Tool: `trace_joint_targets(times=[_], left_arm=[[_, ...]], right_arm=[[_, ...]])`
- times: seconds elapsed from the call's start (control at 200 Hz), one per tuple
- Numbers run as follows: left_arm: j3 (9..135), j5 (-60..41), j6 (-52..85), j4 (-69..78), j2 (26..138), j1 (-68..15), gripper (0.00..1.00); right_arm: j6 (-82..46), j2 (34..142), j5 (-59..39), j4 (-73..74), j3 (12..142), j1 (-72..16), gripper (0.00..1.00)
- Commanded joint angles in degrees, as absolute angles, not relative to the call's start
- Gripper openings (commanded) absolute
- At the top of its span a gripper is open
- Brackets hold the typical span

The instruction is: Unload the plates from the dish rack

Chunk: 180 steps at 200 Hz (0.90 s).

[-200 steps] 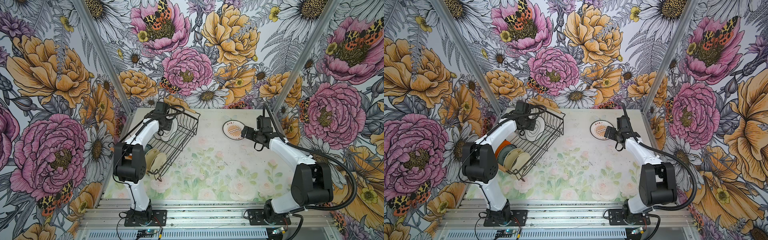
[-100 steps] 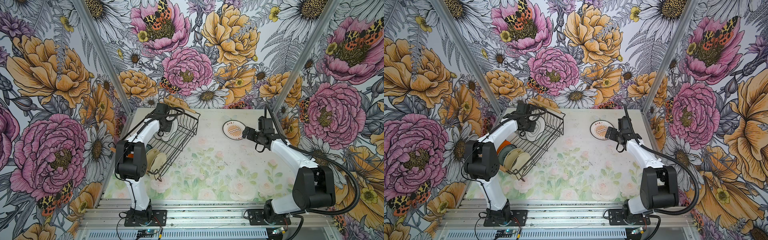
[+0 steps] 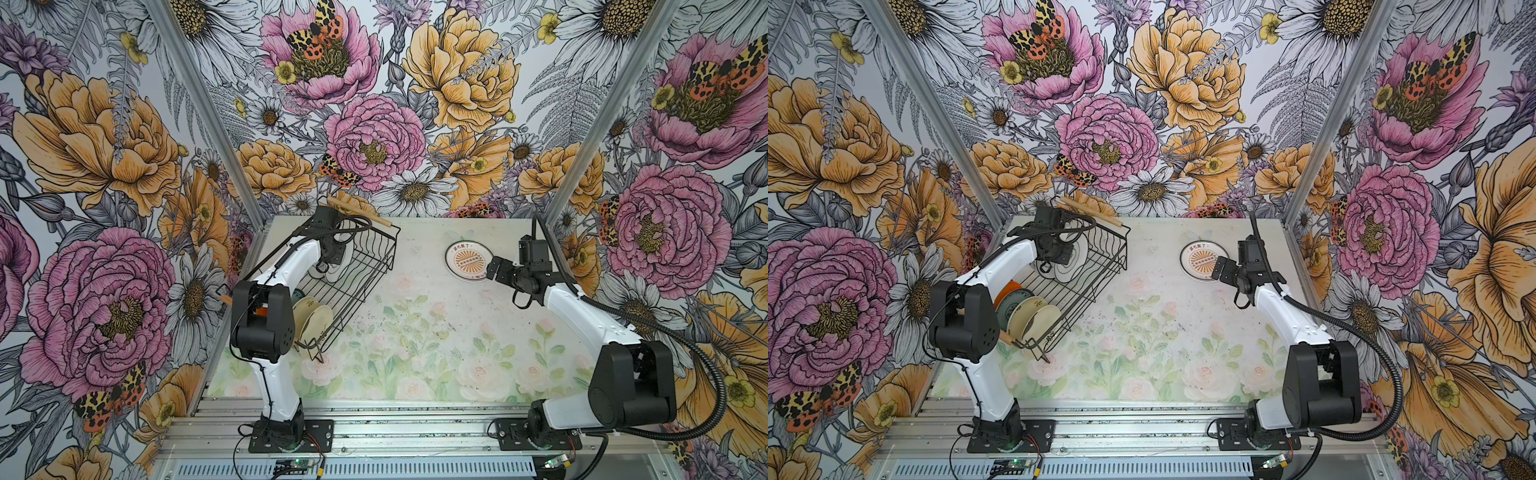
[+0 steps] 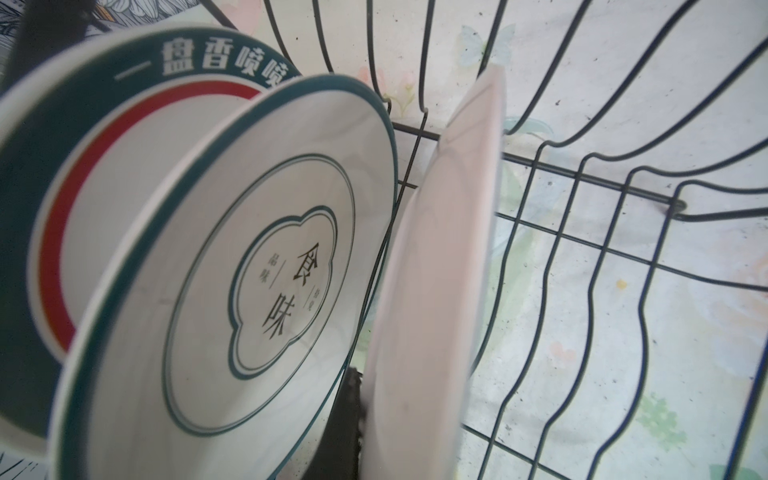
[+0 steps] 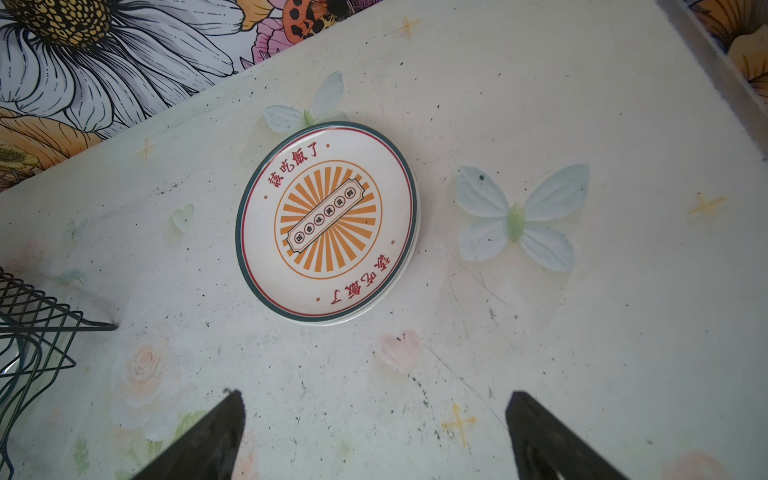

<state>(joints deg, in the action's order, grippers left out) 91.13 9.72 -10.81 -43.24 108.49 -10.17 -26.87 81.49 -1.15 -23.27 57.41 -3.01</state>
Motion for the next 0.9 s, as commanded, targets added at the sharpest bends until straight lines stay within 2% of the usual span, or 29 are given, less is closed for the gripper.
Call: trace_joint_targets(times=[0.0,0.355,0.896], left_arm=[[92.66,11.52,-9.72,-43.97,106.46,-10.63,0.05],[93.09,12.39,-9.49,-44.74,104.91,-11.55,0.0],[98.23,12.39,-4.11,-50.13,92.11,-13.23,0.0]], right_arm=[[-26.45,79.74,-0.54,-21.88,57.0,-2.7,1.0],[-26.55,79.12,-1.04,-21.68,56.69,-2.66,0.99],[-26.59,78.03,-1.47,-21.18,57.2,-2.71,0.99]])
